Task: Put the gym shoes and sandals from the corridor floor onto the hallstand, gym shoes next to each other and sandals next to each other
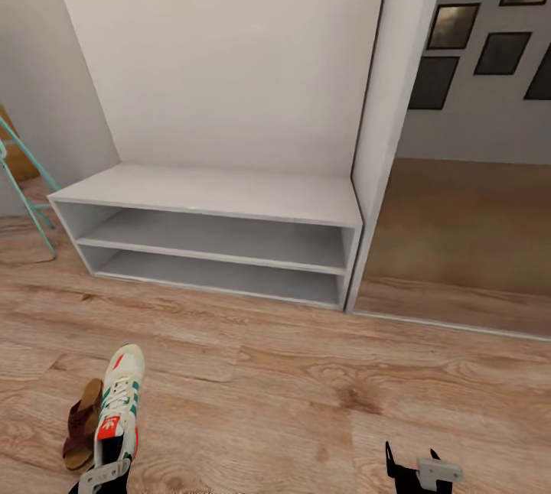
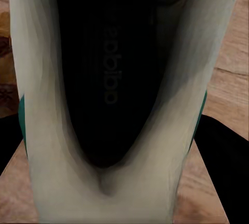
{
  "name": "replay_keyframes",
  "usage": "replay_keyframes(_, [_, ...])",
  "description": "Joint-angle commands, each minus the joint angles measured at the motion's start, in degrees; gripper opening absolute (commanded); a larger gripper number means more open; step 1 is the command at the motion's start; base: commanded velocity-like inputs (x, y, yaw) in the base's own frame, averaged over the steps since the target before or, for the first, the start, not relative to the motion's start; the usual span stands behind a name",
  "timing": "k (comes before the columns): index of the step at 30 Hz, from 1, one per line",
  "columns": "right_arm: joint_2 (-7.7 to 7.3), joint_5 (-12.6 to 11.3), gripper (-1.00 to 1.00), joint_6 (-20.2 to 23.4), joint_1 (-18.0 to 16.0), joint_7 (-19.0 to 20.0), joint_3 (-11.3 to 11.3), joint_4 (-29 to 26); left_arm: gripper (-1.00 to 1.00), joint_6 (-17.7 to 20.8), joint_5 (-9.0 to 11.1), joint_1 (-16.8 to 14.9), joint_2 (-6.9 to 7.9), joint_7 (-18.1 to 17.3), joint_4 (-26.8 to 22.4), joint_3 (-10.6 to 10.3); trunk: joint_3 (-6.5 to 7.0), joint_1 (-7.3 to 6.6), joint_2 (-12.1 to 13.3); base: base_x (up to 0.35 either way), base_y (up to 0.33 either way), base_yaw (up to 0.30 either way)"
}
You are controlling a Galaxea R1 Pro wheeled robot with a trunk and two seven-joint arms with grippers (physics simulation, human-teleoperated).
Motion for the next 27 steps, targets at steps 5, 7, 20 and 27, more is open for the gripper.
replay_keyframes(5, [-0.02, -0.26, 1.00, -0.18, -0.01, 0.17, -0.06, 0.01, -1.00, -0.05, 0.60, -0.05, 0.02, -0.61, 0.06, 0.17, -0.16, -0.01, -0.02, 0.000, 0.000, 0.274])
replay_keyframes(7, [0.00, -0.26, 1.00, -0.18, -0.03, 0.17, -0.06, 0.01, -1.00, -0.05, 0.60, -0.05, 0.02, -0.61, 0.09, 0.17, -0.21, -0.01, -0.02, 0.000, 0.000, 0.274])
replay_keyframes(20, [0.02, -0.26, 1.00, -0.18, -0.01, 0.17, -0.06, 0.01, -1.00, -0.05, 0.60, -0.05, 0.02, -0.61, 0.04, 0.17, -0.52, -0.01, -0.02, 0.000, 0.000, 0.274])
replay_keyframes(27, [0.01, -0.26, 1.00, -0.18, 0.00, 0.17, -0.06, 0.01, -1.00, -0.05, 0.60, -0.05, 0.02, -0.61, 0.07, 0.17, -0.70, -0.01, -0.02, 0.000, 0.000, 0.274])
